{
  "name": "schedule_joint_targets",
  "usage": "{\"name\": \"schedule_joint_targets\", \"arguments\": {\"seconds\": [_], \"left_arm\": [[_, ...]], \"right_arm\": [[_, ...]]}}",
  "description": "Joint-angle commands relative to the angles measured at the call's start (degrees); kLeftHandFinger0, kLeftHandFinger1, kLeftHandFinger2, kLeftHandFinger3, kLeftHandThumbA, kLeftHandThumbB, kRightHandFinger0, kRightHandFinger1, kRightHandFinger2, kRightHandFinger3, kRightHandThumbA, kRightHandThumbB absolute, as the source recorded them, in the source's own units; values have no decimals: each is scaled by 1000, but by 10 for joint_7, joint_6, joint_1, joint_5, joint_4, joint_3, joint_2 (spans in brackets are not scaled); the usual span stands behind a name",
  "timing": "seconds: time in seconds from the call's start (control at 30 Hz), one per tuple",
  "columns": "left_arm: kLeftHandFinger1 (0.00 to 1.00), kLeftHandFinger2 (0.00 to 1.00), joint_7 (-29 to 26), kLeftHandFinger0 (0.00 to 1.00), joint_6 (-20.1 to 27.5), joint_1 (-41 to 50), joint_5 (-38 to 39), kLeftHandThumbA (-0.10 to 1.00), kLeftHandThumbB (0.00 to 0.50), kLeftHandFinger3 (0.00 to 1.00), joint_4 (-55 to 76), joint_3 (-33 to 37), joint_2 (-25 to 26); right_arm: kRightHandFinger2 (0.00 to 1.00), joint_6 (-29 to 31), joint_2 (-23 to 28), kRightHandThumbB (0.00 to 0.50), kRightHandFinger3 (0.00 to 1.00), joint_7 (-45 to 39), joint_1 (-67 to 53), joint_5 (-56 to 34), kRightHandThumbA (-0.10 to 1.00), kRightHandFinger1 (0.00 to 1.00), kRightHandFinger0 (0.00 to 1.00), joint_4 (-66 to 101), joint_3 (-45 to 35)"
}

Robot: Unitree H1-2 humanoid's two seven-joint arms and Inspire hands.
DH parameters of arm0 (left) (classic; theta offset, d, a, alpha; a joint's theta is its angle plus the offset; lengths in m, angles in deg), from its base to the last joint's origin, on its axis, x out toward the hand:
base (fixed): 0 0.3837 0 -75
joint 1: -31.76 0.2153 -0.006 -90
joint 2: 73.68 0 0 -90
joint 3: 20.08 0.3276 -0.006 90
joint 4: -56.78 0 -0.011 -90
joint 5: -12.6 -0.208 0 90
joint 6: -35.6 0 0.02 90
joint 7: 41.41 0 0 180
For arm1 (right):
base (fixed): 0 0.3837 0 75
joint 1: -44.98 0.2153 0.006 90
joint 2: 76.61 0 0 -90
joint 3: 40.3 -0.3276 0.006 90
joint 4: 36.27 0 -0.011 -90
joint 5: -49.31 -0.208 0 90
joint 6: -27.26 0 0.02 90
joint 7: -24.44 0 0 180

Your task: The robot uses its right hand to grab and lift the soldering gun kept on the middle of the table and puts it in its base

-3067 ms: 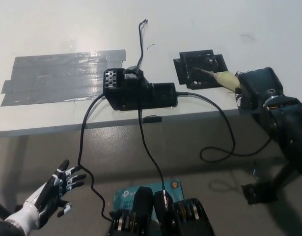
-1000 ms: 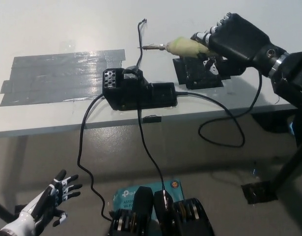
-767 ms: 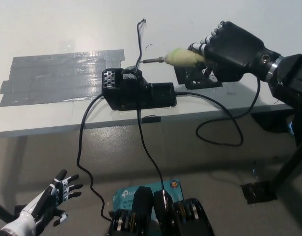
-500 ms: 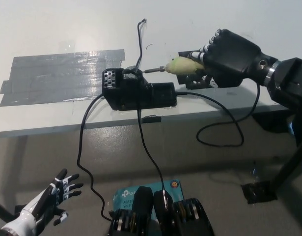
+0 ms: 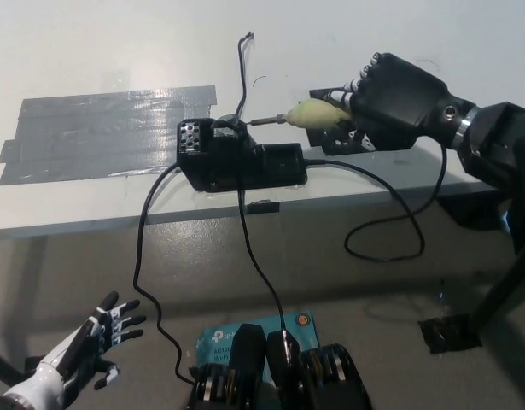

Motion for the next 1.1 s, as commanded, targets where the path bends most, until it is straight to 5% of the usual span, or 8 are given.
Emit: {"name": "schedule_joint_targets", "arguments": {"seconds": [0.0,0.13,0.37,0.47,0.53,0.83,1.0,1.07], "left_arm": [[961,979,8,894,13,-6,2,1000,327,1000,14,1,7],[947,970,8,886,15,-8,1,1000,324,1000,10,3,6],[938,959,6,879,16,-12,-4,1000,347,1000,13,8,5],[928,953,1,878,5,-13,-6,1000,318,1000,21,8,4],[934,967,4,877,6,-14,-5,1000,325,1000,22,8,4],[980,1000,11,920,7,-21,0,1000,291,1000,17,12,7],[965,997,9,900,10,-19,-2,1000,303,1000,12,12,5],[970,995,11,904,10,-18,3,1000,311,1000,11,10,4]], "right_arm": [[22,-2,-1,243,489,-27,44,-23,-100,0,0,14,-30],[1,0,-12,303,394,13,49,-4,-100,0,0,0,-32],[142,8,-15,249,279,66,54,13,-100,0,0,-30,-1],[481,8,-15,218,200,61,48,24,-100,40,0,-29,-6],[516,7,-14,213,227,67,48,29,-100,31,0,-35,-2],[454,6,-2,242,233,73,35,18,-100,1,0,-28,-2],[138,-29,2,288,383,47,33,14,-100,0,0,8,-24],[68,-56,8,280,340,20,25,16,-100,0,0,53,-42]]}}
